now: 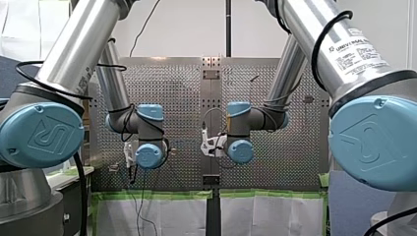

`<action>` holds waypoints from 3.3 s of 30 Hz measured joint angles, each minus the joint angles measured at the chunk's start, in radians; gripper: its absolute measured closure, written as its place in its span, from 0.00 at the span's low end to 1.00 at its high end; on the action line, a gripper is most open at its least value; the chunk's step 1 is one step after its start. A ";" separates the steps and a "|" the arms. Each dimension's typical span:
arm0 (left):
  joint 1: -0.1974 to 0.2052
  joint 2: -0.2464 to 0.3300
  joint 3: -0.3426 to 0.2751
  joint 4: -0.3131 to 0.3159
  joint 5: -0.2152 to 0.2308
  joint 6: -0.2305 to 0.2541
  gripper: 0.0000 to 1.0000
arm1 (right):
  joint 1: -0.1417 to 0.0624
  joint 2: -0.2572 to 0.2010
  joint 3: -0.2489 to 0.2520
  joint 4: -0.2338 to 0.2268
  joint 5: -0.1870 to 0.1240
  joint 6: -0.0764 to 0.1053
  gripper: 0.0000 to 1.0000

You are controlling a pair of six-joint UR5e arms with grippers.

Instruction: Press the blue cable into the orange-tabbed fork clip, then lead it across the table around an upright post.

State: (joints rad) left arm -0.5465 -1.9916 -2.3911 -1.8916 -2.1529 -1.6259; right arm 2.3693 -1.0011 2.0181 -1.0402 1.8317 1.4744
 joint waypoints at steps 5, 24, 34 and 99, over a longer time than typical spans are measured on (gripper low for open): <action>0.000 0.000 0.000 0.000 0.000 0.000 0.98 | 0.000 0.000 0.000 0.000 0.000 0.000 1.00; 0.000 0.000 0.000 0.000 0.000 0.000 0.98 | 0.000 0.000 0.000 0.000 0.000 0.000 1.00; 0.000 0.000 0.000 0.000 0.000 0.000 0.98 | 0.000 0.000 0.000 0.000 0.000 0.000 1.00; -0.005 -0.059 -0.003 0.003 -0.008 0.006 0.98 | 0.018 0.090 -0.018 0.014 -0.001 0.005 1.00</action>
State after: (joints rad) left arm -0.5510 -2.0510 -2.3941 -1.8885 -2.1605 -1.6198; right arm 2.3875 -0.9109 1.9998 -1.0265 1.8303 1.4790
